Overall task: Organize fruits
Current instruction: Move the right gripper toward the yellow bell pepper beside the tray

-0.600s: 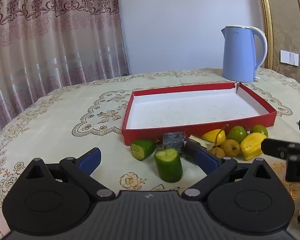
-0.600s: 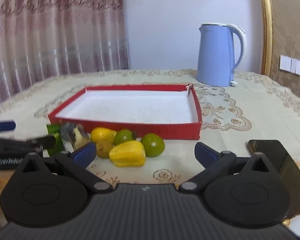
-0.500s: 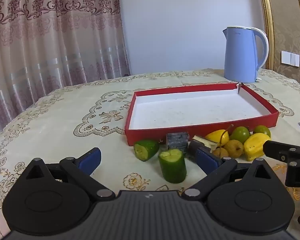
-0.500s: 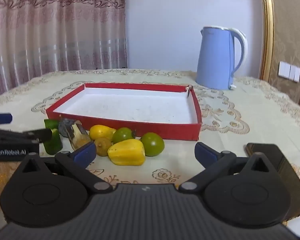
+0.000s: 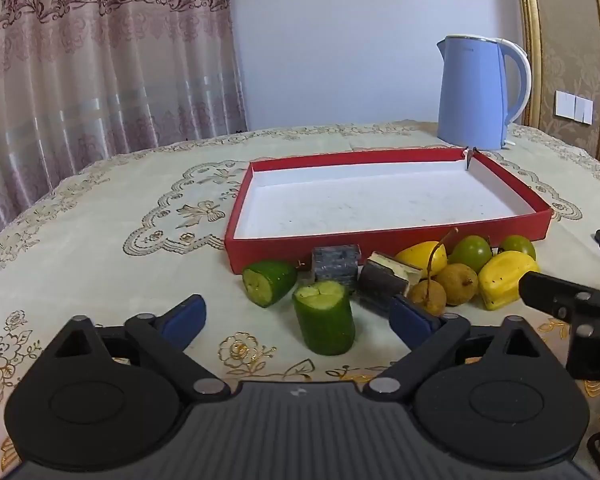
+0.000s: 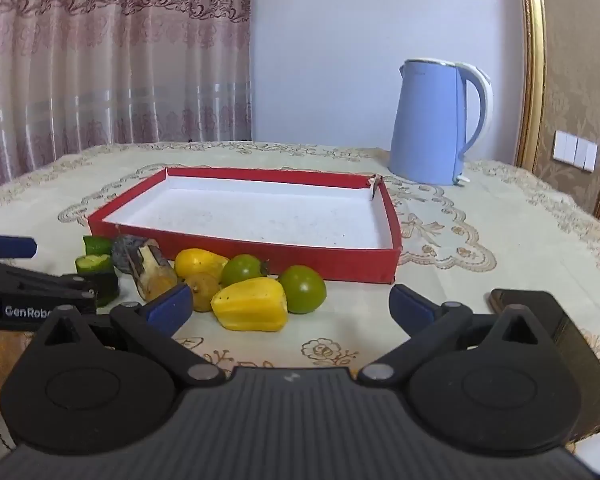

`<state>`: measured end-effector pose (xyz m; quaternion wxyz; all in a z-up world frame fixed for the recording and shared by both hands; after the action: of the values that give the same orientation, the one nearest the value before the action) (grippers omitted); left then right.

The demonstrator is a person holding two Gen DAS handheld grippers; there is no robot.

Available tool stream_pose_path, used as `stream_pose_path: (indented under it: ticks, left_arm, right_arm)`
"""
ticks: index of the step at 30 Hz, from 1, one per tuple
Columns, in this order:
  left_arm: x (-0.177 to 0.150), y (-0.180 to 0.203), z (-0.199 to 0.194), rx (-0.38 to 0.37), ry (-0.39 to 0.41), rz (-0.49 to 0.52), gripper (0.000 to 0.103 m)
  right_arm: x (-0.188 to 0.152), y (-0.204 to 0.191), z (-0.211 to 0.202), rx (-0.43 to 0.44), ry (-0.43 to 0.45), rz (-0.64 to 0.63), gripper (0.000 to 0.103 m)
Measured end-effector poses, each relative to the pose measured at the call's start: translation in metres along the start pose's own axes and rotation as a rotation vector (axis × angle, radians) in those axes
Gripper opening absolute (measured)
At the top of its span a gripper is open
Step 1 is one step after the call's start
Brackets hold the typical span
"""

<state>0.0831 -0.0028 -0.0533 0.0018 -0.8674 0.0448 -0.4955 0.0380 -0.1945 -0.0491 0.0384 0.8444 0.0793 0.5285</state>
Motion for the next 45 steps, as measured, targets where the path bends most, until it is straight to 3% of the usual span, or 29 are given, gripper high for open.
stream_pose_path:
  ticks: [9,13,20,31,45]
  left_arm:
    - [0.000,-0.004,0.005,-0.005,-0.010,-0.022,0.092]
    - [-0.001,-0.003,0.008,-0.011,-0.023,-0.024,0.071]
    - [-0.003,0.002,0.008,-0.018,-0.024,-0.011,0.070]
    - [0.001,-0.005,0.009,0.016,0.017,-0.018,0.093]
    - [-0.001,-0.015,0.015,0.039,0.034,-0.051,0.098]
  right_arm:
    - [-0.001,0.000,0.001,0.016,0.000,-0.001,0.103]
    - [-0.002,-0.003,0.002,0.023,-0.007,-0.017,0.103]
    - [-0.001,-0.003,0.001,0.025,0.000,-0.019,0.103]
    - [-0.001,0.002,0.004,0.050,0.021,0.033,0.103]
    - [-0.015,0.027,0.021,0.130,-0.024,0.287,0.103]
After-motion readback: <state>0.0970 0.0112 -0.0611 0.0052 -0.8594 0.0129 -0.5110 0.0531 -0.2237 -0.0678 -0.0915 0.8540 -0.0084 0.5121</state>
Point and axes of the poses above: each gripper's, at about its wrist camera, not at the fingertips, and z roughly the way its jaws point, y to its right, x to its top, the point moved 8 cm from there along z, roughly the way its jaws point, and after that the axes turned 3 degrees about -z, right-handed, at the moved point
